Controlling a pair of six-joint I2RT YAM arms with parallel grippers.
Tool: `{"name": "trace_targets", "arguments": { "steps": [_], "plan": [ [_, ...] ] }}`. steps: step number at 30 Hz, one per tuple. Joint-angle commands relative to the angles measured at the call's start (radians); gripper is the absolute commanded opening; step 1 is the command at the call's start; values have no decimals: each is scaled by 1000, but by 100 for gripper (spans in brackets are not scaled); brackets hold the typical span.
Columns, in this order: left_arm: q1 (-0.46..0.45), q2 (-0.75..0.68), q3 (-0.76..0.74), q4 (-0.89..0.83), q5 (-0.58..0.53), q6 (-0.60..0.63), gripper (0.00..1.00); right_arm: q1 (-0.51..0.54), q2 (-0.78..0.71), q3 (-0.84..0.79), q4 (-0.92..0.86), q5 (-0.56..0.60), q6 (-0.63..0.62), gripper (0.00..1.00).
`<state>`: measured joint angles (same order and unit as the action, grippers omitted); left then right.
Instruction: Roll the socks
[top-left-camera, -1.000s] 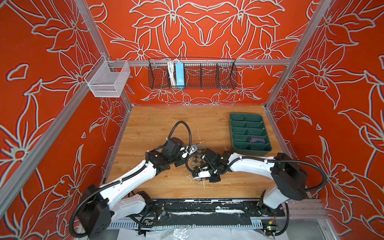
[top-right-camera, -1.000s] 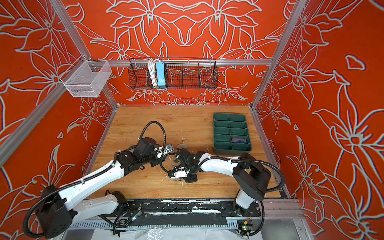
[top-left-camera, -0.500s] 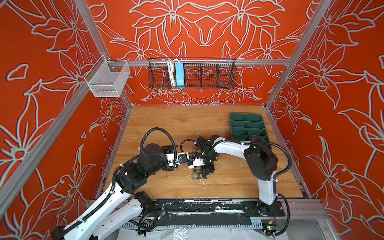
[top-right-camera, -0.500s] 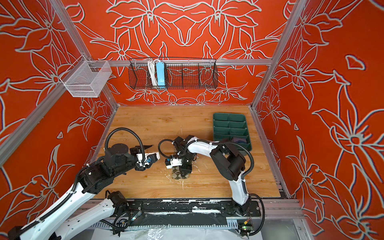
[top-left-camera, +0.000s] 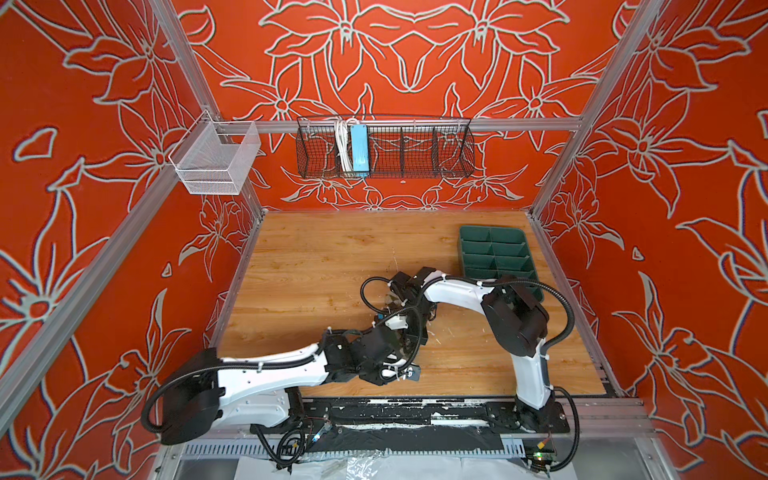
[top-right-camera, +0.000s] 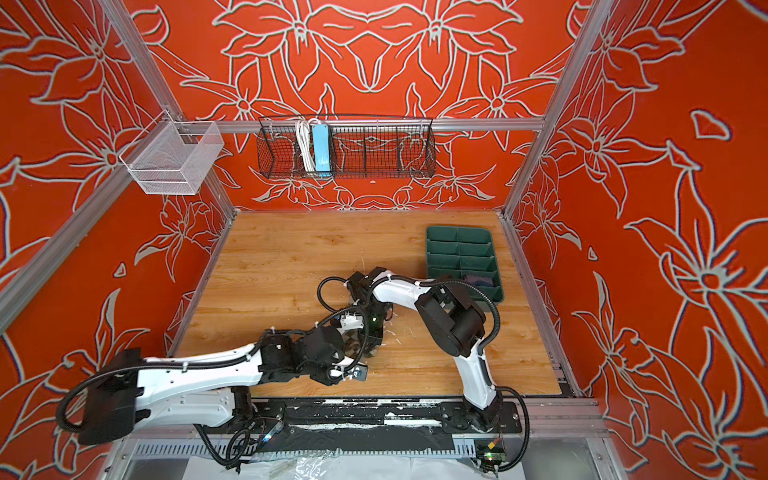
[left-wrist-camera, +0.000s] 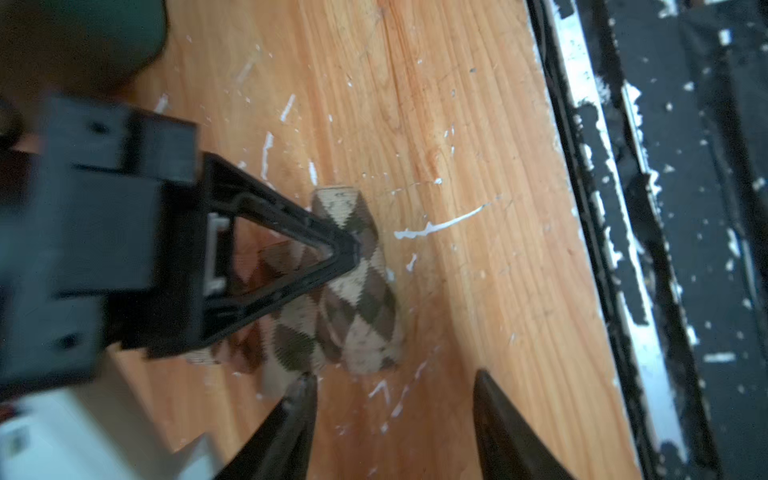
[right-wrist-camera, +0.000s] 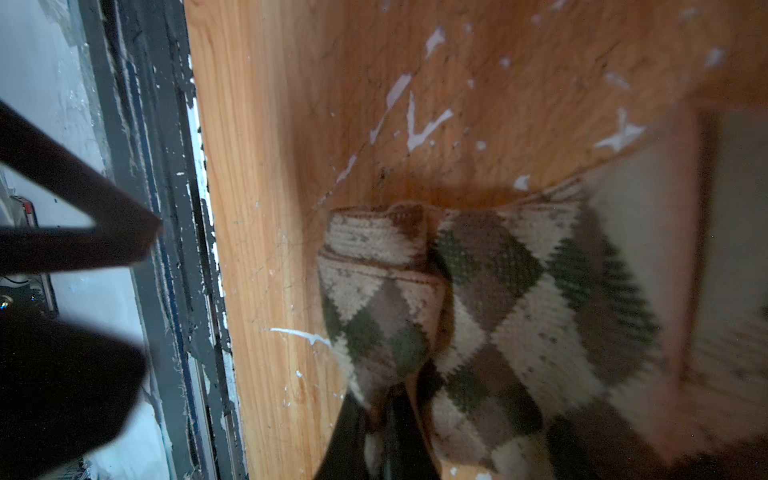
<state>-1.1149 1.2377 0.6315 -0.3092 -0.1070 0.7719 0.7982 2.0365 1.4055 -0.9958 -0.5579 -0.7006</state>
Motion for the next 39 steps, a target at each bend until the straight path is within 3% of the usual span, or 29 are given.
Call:
{"name": "trace_targets", "arguments": {
  "steps": [1,8,14,19,24,27,30,34,37,39],
  "plan": [
    [-16,86,-2,157,-105,-151,55,-5,41,-6,3,45,-8,0],
    [-16,208,2,185,-243,-224,43,-9,23,-22,16,42,-11,0],
    [-16,268,23,109,-245,-257,13,-28,-40,-63,70,30,12,0],
    [-16,248,12,74,-255,-274,5,-77,-159,-144,187,26,101,1],
    [-16,182,-26,68,-265,-263,0,-132,-301,-239,290,28,166,12],
    [-11,148,-60,77,-255,-241,0,-177,-398,-291,384,97,250,12],
    [9,123,-66,53,-164,-213,0,-230,-517,-350,512,203,349,12],
    [67,91,-56,27,-60,-201,0,-259,-702,-468,730,446,426,14],
    [101,82,-43,4,-19,-187,0,-261,-840,-566,884,601,443,24],
    [123,84,-30,-23,21,-174,0,-263,-919,-614,954,610,424,29]
  ]
}}
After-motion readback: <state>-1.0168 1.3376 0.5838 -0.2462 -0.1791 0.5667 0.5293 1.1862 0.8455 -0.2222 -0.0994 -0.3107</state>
